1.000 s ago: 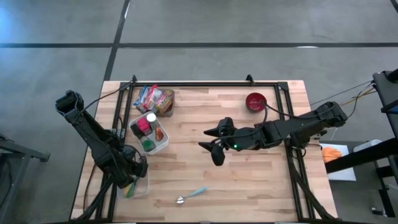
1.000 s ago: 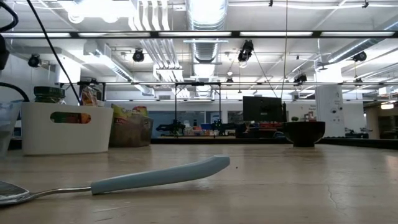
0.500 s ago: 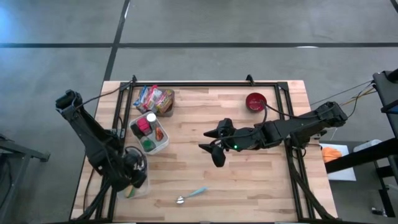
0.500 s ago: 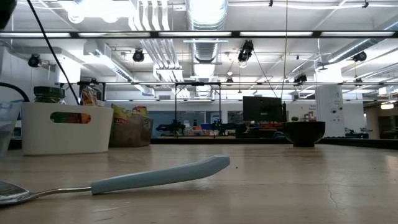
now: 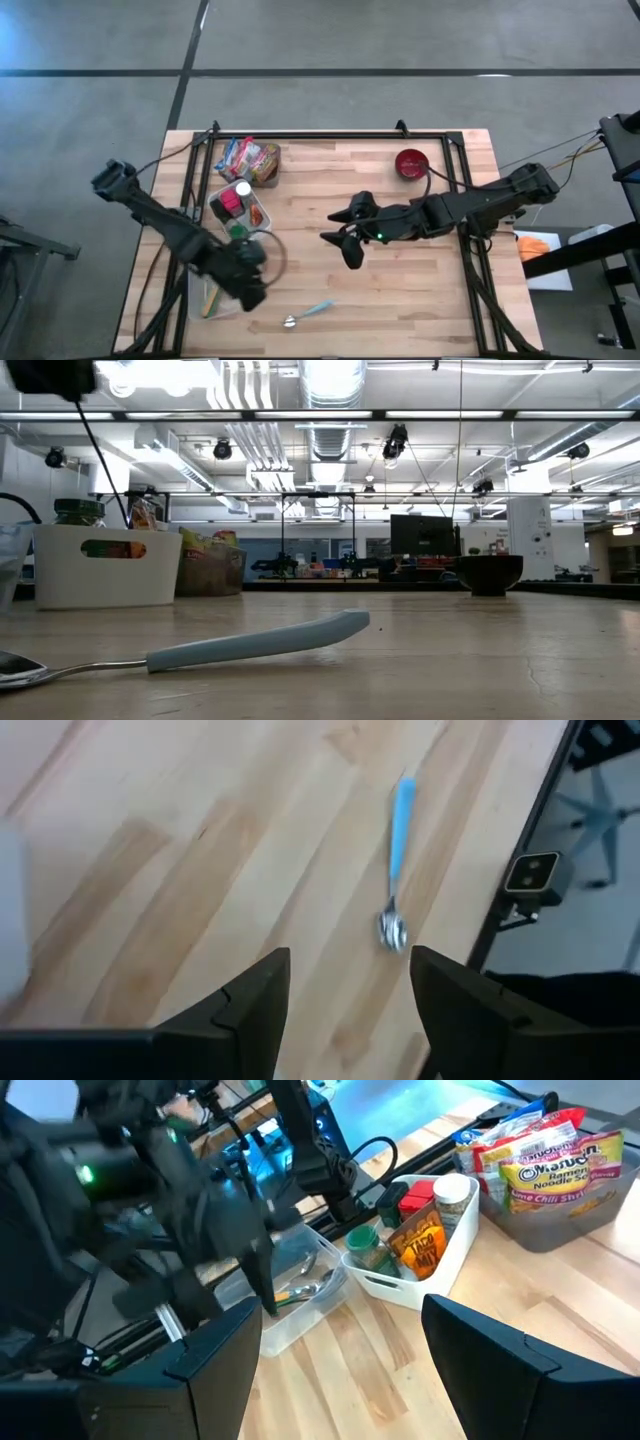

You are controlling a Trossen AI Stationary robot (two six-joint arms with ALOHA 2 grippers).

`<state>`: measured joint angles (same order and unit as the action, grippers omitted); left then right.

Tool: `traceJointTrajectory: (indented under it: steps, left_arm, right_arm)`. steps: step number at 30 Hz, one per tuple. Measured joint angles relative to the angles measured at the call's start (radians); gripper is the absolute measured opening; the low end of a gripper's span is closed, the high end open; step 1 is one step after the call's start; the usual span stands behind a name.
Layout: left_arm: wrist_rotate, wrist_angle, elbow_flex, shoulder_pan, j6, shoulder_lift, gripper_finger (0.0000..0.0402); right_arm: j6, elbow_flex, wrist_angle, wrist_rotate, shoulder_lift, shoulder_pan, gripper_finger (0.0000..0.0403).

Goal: Pick & Place Food Item
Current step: Put the blue spoon into the transparent bin

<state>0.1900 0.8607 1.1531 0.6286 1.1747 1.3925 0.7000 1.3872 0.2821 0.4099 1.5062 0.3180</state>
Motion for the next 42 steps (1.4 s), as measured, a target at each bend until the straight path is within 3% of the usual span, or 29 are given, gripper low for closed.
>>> traceJointTrajectory:
  steps: [5, 10, 18, 26, 36, 42]
  left_arm:
    - [-0.038, -0.067, 0.099, -0.085, -0.205, 0.171, 0.0208]
    - [-0.092, -0.097, 0.167, -0.130, -0.301, 0.312, 0.0208]
    - [-0.143, -0.356, 0.166, -0.162, -0.391, 0.402, 0.0208]
    - [-0.158, -0.492, 0.185, -0.183, -0.478, 0.533, 0.0208]
    - [-0.145, -0.416, 0.380, -0.178, -0.524, 0.737, 0.0208]
    - [-0.131, -0.343, 0.381, -0.174, -0.539, 0.757, 0.0208]
  right_arm:
    - [0.004, 0.000, 0.015, -0.001, -0.039, 0.011, 0.0271]
    - [0.032, 0.000, 0.066, 0.004, -0.094, 0.032, 0.0271]
    - [0.045, 0.000, 0.114, 0.009, -0.151, 0.056, 0.0271]
    - [0.052, 0.000, 0.182, 0.007, -0.159, 0.092, 0.0271]
    - [0.073, 0.000, 0.257, 0.008, -0.163, 0.157, 0.0271]
    - [0.086, 0.000, 0.264, 0.009, -0.165, 0.176, 0.0271]
